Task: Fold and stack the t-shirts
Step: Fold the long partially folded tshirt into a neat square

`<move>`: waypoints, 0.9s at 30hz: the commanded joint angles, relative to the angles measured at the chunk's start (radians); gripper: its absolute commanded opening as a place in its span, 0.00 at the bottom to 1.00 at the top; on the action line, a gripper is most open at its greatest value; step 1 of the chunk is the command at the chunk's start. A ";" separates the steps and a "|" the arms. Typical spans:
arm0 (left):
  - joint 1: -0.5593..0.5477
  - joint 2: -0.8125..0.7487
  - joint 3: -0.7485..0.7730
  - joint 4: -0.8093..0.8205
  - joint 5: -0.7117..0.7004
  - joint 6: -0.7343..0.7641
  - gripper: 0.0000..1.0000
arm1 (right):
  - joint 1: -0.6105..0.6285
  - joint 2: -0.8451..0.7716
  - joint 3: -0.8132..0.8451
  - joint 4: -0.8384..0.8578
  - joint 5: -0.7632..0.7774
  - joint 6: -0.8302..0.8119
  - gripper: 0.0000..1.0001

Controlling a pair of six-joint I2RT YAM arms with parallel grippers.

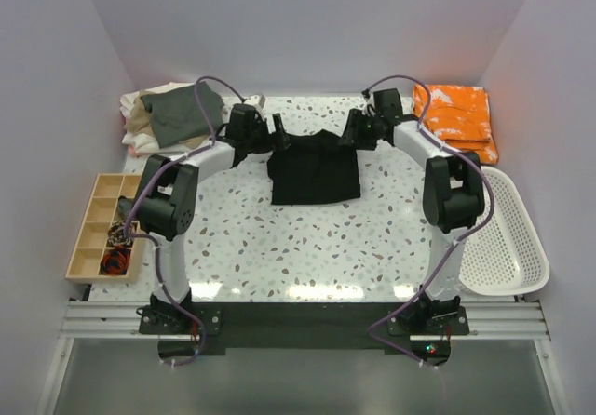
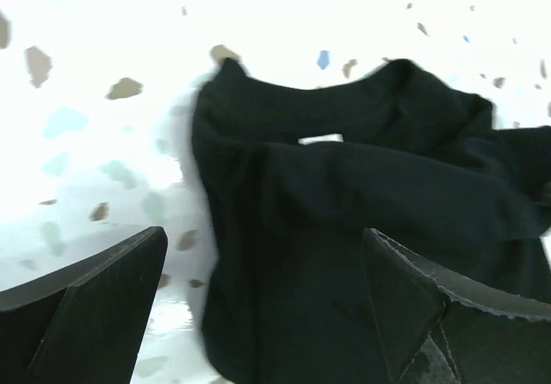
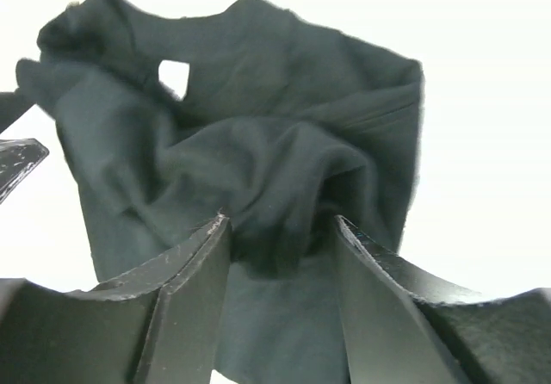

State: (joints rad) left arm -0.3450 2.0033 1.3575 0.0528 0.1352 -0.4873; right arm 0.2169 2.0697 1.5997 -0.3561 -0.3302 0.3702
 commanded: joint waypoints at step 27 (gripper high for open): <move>0.061 0.094 0.064 0.167 0.692 -0.119 1.00 | 0.012 -0.122 -0.057 -0.070 -0.194 -0.001 0.58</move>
State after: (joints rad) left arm -0.2832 2.0640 1.3788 0.1791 0.7155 -0.5636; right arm 0.2249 1.9259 1.5196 -0.3656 -0.4717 0.3561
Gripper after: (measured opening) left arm 0.997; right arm 0.582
